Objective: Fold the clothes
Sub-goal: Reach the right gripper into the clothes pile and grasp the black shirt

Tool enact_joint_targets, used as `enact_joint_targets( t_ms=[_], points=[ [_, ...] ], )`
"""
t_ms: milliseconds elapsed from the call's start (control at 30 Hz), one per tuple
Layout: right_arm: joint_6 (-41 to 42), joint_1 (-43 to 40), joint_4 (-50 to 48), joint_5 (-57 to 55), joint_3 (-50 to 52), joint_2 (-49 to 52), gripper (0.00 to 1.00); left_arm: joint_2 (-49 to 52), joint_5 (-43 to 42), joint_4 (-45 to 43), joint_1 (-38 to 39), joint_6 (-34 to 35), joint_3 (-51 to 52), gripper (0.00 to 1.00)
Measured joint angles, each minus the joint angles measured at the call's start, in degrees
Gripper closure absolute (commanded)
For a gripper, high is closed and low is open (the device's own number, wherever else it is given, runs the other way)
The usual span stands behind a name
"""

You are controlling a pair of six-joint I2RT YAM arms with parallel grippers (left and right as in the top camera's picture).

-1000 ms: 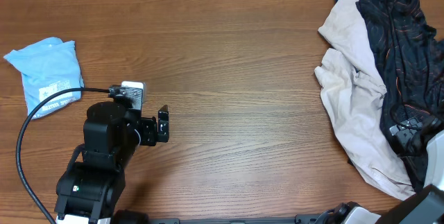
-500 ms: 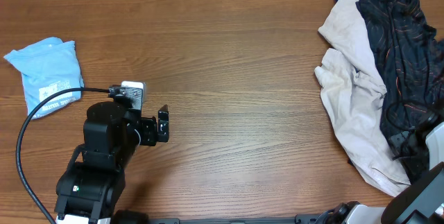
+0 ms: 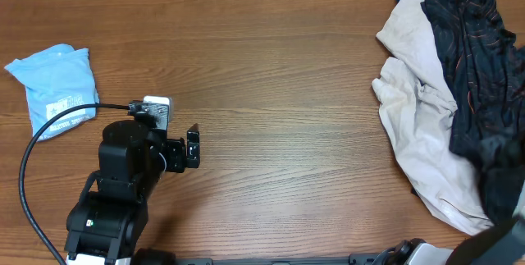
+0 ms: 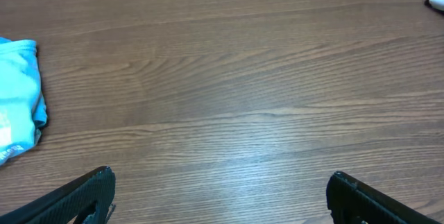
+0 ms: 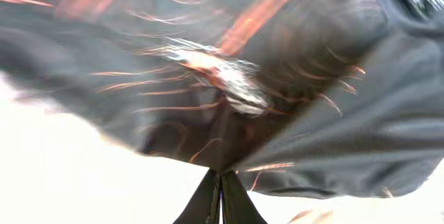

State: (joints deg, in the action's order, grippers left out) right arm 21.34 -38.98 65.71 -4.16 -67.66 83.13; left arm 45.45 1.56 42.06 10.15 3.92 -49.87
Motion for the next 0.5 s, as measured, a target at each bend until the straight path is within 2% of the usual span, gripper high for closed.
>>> enact_joint_targets(
  t_ms=[200,500],
  points=[
    [-6.1,10.6,1.2,11.4,-8.0,-6.3,0.96,0.0,0.0,-0.3,0.0,0.0,0.0,0.0],
    [-8.2,41.2,-2.2,16.2,-9.2,-7.8,0.96,0.0,0.0,-0.5,0.0,0.0,0.0,0.0]
  ],
)
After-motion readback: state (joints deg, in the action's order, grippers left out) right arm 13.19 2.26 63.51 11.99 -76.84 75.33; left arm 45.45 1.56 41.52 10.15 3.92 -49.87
